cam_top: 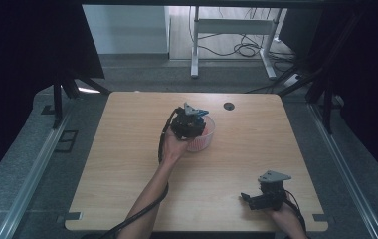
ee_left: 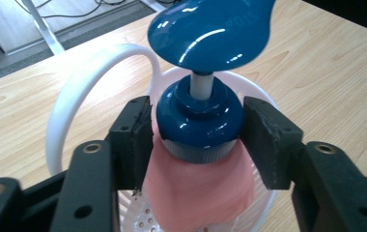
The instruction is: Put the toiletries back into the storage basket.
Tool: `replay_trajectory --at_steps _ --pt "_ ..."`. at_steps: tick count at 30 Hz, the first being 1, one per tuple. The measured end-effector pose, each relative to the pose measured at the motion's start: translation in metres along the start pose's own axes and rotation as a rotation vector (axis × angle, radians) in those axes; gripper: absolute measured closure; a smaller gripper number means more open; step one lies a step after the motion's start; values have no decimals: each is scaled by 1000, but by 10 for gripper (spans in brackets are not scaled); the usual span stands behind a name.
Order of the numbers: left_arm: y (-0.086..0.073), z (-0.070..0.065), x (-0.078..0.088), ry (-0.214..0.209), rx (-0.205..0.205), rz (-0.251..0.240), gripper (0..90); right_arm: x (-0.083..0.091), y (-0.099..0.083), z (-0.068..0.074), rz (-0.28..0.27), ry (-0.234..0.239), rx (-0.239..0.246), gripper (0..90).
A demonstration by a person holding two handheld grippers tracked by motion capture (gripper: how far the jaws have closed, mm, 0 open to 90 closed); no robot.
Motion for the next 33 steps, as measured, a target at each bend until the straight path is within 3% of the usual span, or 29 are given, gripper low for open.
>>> replay_trajectory --at_steps 24,33 --pt "4 -1 15 -10 9 1 142 0 0 0 0 -1 1 0" --pt "3 1 24 -20 15 10 111 0 0 0 1 0 0 0"
Point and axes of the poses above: each handheld gripper's, and its own axes: x roughly backward along the jaws, y roughly out of its top, z roughly to its left, the point moved 7 cm from there along -x, roughly forward along the jaws, and after that the axes turned 14 degrees about x, right-handed, at the moved point
